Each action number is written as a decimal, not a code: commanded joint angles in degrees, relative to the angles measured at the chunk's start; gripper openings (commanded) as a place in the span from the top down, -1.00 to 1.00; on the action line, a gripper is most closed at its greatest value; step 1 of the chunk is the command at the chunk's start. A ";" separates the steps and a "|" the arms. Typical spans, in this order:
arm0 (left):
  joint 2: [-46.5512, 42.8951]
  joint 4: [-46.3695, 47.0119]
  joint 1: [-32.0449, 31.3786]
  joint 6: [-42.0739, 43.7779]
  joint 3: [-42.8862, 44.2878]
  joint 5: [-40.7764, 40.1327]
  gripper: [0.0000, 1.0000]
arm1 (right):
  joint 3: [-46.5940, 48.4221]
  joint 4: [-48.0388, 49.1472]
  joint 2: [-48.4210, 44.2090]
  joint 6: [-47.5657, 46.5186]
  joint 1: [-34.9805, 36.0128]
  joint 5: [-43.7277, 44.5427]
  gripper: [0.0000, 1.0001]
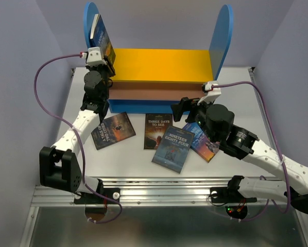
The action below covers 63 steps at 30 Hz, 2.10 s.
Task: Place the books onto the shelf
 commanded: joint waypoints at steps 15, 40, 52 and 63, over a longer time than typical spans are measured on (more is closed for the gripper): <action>-9.79 -1.87 0.23 -7.96 -4.97 -6.37 -0.30 | 1.77 0.86 -0.12 1.43 -0.03 -1.46 -1.00; -31.85 -37.03 0.05 -35.64 -20.24 3.08 -0.98 | -6.22 -1.60 -1.79 11.08 -0.03 -0.77 -1.00; -24.76 -30.29 -24.01 -41.72 -32.48 17.86 -0.98 | -23.25 -7.05 -4.06 31.20 -3.54 -6.03 -1.00; -1.66 -14.19 -28.15 -36.36 -28.88 33.08 -0.98 | -34.87 -4.77 -7.68 39.48 -5.21 -10.51 -1.00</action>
